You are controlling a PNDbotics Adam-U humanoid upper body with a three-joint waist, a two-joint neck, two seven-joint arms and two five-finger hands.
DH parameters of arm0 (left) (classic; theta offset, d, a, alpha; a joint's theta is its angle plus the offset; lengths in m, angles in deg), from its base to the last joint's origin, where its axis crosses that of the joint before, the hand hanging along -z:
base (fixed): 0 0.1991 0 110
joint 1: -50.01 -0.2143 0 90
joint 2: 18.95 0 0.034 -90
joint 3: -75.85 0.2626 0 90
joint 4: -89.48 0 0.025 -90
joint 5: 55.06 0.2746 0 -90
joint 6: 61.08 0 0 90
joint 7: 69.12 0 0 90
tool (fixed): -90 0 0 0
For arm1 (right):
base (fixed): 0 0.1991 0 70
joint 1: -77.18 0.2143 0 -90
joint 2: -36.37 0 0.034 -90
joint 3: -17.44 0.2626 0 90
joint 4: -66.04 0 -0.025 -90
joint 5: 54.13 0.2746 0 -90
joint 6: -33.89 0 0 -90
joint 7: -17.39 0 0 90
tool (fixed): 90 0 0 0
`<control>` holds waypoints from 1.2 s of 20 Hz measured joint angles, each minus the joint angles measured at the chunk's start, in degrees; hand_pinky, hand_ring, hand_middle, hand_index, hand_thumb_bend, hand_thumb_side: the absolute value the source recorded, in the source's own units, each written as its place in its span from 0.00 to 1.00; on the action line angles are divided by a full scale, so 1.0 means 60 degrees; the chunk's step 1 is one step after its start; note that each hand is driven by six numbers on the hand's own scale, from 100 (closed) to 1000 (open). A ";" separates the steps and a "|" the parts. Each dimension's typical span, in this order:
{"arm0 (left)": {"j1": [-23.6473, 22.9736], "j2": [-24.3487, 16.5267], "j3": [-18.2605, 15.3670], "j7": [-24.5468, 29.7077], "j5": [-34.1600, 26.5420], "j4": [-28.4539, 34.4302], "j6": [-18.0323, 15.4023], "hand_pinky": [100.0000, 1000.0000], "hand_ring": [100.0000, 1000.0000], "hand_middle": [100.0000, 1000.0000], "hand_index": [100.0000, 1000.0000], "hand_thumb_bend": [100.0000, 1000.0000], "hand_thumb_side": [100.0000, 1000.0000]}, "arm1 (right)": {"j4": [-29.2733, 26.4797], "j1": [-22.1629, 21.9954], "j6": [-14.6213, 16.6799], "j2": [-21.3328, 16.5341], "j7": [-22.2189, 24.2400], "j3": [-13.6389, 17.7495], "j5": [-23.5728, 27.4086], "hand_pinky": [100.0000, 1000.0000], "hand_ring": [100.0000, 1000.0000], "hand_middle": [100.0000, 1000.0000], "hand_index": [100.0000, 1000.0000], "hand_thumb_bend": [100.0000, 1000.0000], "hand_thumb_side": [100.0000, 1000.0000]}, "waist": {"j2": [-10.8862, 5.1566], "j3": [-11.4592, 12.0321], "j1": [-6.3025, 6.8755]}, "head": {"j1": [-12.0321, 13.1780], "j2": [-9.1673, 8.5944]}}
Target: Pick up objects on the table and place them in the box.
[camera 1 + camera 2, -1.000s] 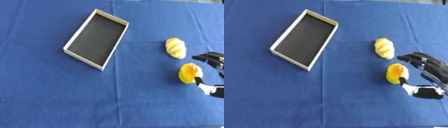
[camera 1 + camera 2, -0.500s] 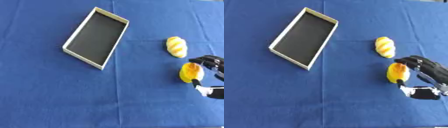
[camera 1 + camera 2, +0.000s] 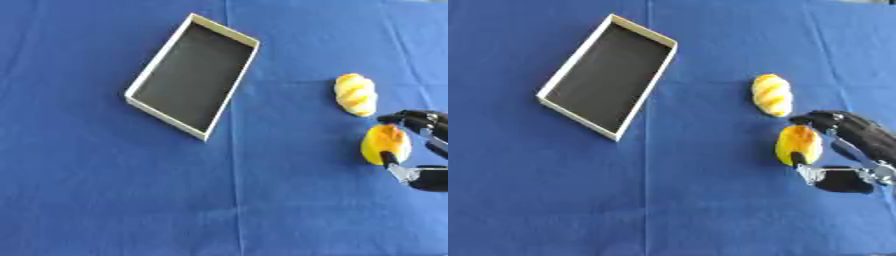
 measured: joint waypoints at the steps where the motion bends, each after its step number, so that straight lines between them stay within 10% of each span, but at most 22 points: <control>1: 0.0001 0.0000 0.0000 0.0000 -0.0005 0.0000 0.0000 0.79 0.78 0.77 0.87 0.00 0.59 | 0.0000 0.0004 -0.0020 0.0009 -0.0090 -0.0029 -0.0070 0.84 0.74 0.67 0.79 0.00 0.37 | 0.0001 0.0000 0.0001 | -0.0001 0.0000; 6: 0.0003 0.0001 0.0000 0.0003 -0.0030 0.0000 -0.0001 0.79 0.78 0.77 0.87 0.00 0.59 | 0.0000 0.0005 0.0009 0.0011 -0.0186 -0.0143 -0.0427 0.78 0.62 0.55 0.65 0.00 0.39 | 0.0001 0.0005 0.0006 | -0.0013 0.0000; 11: 0.0006 0.0002 0.0001 0.0023 -0.0044 0.0000 0.0013 0.79 0.78 0.77 0.87 0.00 0.59 | -0.0001 0.0020 0.0240 0.0011 -0.0394 -0.0203 -0.0456 0.74 0.55 0.45 0.49 0.00 0.20 | 0.0000 0.0004 0.0007 | -0.0017 0.0000; 24: 0.0011 0.0004 0.0002 0.0024 -0.0084 0.0000 0.0023 0.79 0.78 0.77 0.87 0.00 0.59 | -0.0001 0.0021 0.1165 0.0009 -0.1570 -0.0253 0.0511 0.74 0.55 0.41 0.46 0.00 0.13 | -0.0069 0.0000 0.0009 | -0.0031 0.0000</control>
